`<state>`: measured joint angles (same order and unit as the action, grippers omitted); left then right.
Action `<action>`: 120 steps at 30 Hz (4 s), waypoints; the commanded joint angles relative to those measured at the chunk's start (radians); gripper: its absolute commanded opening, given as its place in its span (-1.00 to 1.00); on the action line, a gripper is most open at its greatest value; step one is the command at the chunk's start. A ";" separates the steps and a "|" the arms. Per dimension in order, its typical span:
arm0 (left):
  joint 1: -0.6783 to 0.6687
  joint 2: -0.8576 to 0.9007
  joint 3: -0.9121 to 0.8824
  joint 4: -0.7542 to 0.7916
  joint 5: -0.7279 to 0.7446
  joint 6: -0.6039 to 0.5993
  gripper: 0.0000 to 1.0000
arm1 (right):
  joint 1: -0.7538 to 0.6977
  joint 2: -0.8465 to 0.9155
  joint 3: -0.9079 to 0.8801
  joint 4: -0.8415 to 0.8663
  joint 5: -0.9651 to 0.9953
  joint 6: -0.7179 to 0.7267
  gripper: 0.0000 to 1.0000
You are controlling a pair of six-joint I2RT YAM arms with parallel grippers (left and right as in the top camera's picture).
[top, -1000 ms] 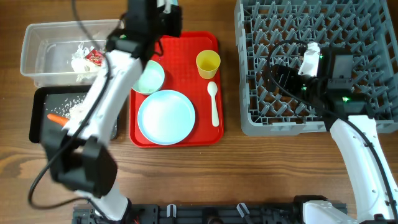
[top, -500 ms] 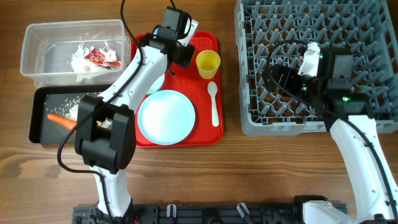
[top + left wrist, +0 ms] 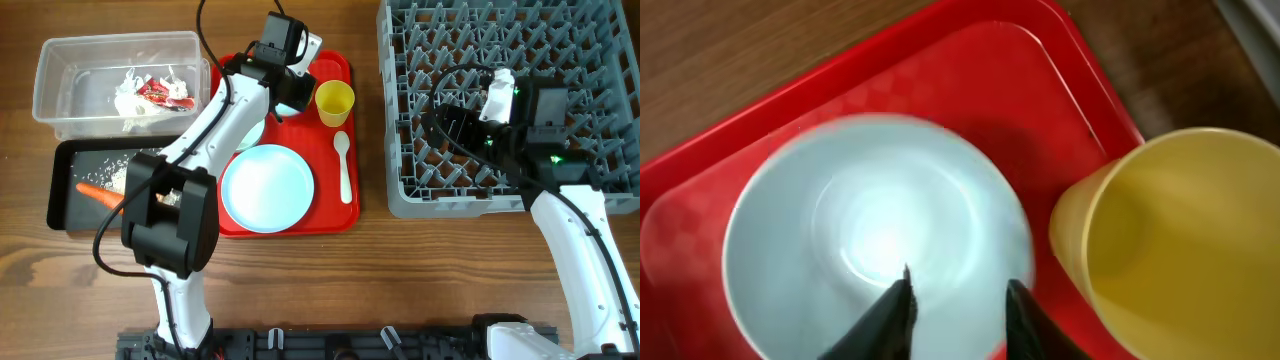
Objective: Sort waste into correct bins and load items into the dishwasher rack
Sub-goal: 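Return the blue bowl to the red tray and release it, then reach the left gripper to the yellow cup and grasp it, then lift the yellow cup with the left gripper toward the rack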
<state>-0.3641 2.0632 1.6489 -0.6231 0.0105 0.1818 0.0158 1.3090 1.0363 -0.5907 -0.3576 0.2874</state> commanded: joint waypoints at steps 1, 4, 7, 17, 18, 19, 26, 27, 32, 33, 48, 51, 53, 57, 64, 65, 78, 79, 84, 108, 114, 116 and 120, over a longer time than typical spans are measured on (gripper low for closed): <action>0.000 0.026 0.006 0.009 0.016 0.012 -0.16 | -0.002 0.010 -0.003 -0.001 0.011 0.003 0.99; 0.003 0.026 0.006 0.023 0.015 -0.040 -0.09 | -0.002 0.010 -0.003 -0.001 0.011 0.003 1.00; 0.011 0.021 0.006 0.024 0.016 -0.118 0.04 | -0.002 0.010 -0.003 -0.002 0.010 0.003 0.99; 0.013 -0.111 0.006 0.018 0.208 -0.246 0.07 | -0.002 0.010 -0.003 0.000 0.010 0.005 0.99; 0.010 -0.118 0.006 0.018 0.259 -0.247 0.05 | -0.002 0.010 -0.003 0.002 0.008 0.005 0.99; 0.006 -0.119 0.006 0.016 0.297 -0.247 0.05 | -0.002 0.010 -0.003 0.003 0.006 0.005 1.00; -0.021 -0.030 0.006 -0.027 0.307 -0.247 0.03 | -0.002 0.010 -0.003 0.001 -0.001 0.004 0.99; -0.021 -0.016 0.006 -0.029 0.307 -0.247 0.02 | -0.002 0.010 -0.003 0.001 -0.001 0.004 0.99; -0.021 0.028 0.006 -0.028 0.291 -0.251 -0.30 | -0.002 0.010 -0.003 -0.006 -0.001 0.004 1.00; -0.021 0.031 0.006 -0.028 0.278 -0.252 -0.32 | -0.002 0.010 -0.003 -0.006 -0.001 0.004 0.99; -0.022 -0.050 0.038 -0.010 0.280 -0.280 -0.34 | -0.002 0.010 -0.003 -0.005 -0.001 0.004 0.99; -0.032 -0.049 0.038 -0.017 0.275 -0.280 -0.35 | -0.002 0.010 -0.003 -0.005 -0.001 0.004 0.98; -0.043 -0.049 0.038 -0.022 0.165 -0.280 -0.36 | -0.002 0.010 -0.003 -0.005 -0.001 0.004 1.00; -0.044 -0.032 0.037 -0.035 0.022 -0.307 -0.36 | -0.002 0.010 -0.003 -0.005 -0.001 0.005 0.99; -0.047 0.056 0.037 -0.010 0.045 -0.325 -0.53 | -0.002 0.010 -0.003 -0.005 -0.001 0.004 0.99; -0.047 0.056 0.037 0.003 0.053 -0.325 -0.59 | -0.002 0.010 -0.003 -0.003 -0.001 0.004 0.99; -0.059 0.060 0.037 0.017 0.120 -0.325 -0.92 | -0.002 0.010 -0.003 -0.002 -0.001 0.004 1.00; -0.056 0.059 0.038 0.017 0.121 -0.325 -0.92 | -0.002 0.010 -0.003 -0.002 -0.001 0.005 0.99; 0.005 -0.018 0.040 0.018 0.289 -0.377 -0.92 | -0.002 0.005 -0.002 0.043 -0.126 0.004 0.99; 0.237 -0.208 0.040 0.134 1.509 -0.378 -0.92 | 0.117 0.066 -0.002 0.869 -0.742 0.034 0.99; 0.215 -0.208 0.040 0.142 1.531 -0.400 -0.92 | 0.158 0.090 -0.002 0.891 -0.739 0.035 0.98; 0.210 -0.208 0.040 0.142 1.531 -0.400 -0.92 | 0.167 0.097 -0.002 0.891 -0.739 0.039 0.92; 0.209 -0.208 0.040 0.153 1.529 -0.399 -0.92 | 0.184 0.099 -0.002 0.914 -0.739 0.055 0.73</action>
<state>-0.1478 1.8553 1.6787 -0.4824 1.5093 -0.2050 0.1829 1.3964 1.0344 0.2974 -1.0775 0.3260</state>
